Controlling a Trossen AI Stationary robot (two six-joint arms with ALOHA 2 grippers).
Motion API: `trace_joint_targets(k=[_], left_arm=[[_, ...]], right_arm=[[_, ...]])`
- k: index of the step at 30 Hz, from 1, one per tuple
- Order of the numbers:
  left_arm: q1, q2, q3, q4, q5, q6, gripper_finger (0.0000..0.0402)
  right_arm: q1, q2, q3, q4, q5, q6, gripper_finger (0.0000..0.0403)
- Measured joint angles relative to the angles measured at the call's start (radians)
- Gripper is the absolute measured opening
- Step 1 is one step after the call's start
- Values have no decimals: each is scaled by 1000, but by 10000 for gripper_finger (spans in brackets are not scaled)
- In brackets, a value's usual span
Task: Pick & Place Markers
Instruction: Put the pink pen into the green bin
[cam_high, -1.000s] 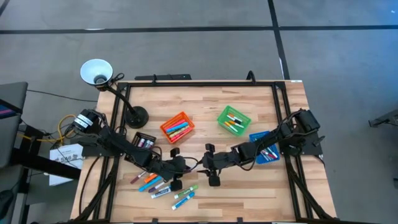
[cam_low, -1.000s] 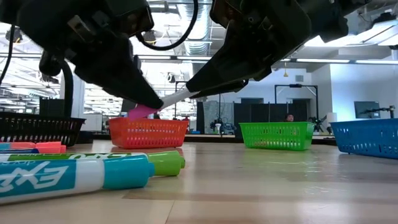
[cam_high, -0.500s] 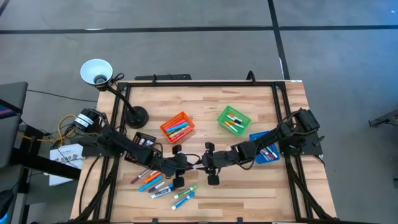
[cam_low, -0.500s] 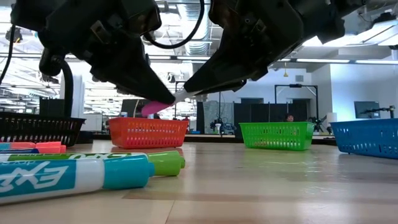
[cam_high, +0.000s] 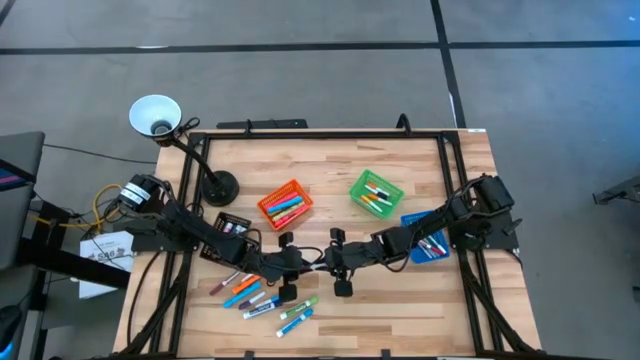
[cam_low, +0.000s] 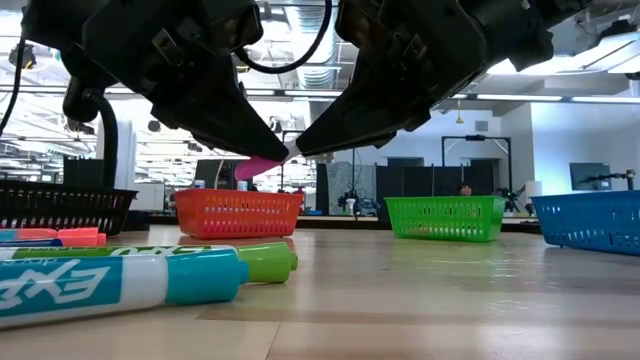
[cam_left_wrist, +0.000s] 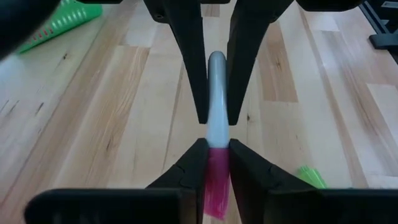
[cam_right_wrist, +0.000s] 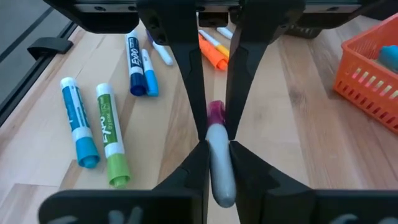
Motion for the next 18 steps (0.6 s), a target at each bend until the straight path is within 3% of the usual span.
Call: trace_joint_targets(k=[18], left_arm=[[2, 0, 1, 15, -18, -5, 115]], right_arm=[[0, -4, 0, -40, 36, 41, 39]])
